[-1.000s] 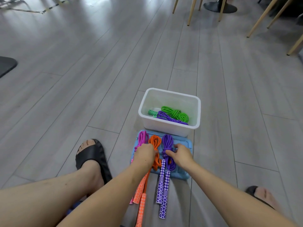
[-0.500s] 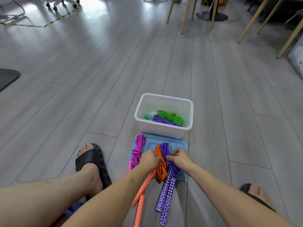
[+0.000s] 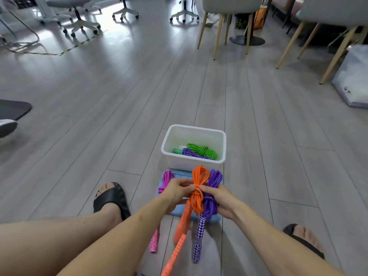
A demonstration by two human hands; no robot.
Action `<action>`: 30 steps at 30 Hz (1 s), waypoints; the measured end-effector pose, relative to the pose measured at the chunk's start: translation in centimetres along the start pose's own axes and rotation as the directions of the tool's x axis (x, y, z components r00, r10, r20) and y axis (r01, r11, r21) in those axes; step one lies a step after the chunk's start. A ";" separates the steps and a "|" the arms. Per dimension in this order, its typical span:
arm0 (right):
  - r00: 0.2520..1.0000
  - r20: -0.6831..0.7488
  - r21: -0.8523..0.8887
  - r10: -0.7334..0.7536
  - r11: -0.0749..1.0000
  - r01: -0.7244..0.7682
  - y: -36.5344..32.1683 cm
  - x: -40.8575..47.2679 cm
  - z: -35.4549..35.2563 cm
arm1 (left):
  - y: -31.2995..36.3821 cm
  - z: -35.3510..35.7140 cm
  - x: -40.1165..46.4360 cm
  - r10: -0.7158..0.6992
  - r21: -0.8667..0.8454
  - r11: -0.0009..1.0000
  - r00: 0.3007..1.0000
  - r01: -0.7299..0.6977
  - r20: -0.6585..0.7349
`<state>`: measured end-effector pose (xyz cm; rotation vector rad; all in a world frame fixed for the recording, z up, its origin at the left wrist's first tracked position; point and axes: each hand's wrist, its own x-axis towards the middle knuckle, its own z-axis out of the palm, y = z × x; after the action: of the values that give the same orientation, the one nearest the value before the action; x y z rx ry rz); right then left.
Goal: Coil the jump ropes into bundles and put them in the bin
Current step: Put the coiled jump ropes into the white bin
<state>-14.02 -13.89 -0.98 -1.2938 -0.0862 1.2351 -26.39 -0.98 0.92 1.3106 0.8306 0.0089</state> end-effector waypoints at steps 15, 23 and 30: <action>0.915 -0.055 -0.078 -0.400 0.915 0.396 -16.4 -6.2 5.7 | 15.0 0.9 -3.2 0.404 -0.087 0.908 0.911 -0.411 -0.083; 0.838 -0.111 -0.101 -0.534 0.845 0.525 -24.7 -4.7 9.2 | 20.8 -0.7 0.2 0.612 -0.061 0.774 0.769 -0.630 -0.182; 0.795 -0.157 -0.033 -0.586 0.808 0.588 -29.5 -1.1 12.5 | 20.0 -7.6 5.5 0.711 0.646 0.640 0.640 -0.415 -0.292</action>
<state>-4.07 -0.07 26.12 -1.2165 -0.3377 0.5893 -17.82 13.86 14.83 2.1365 0.8436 0.7634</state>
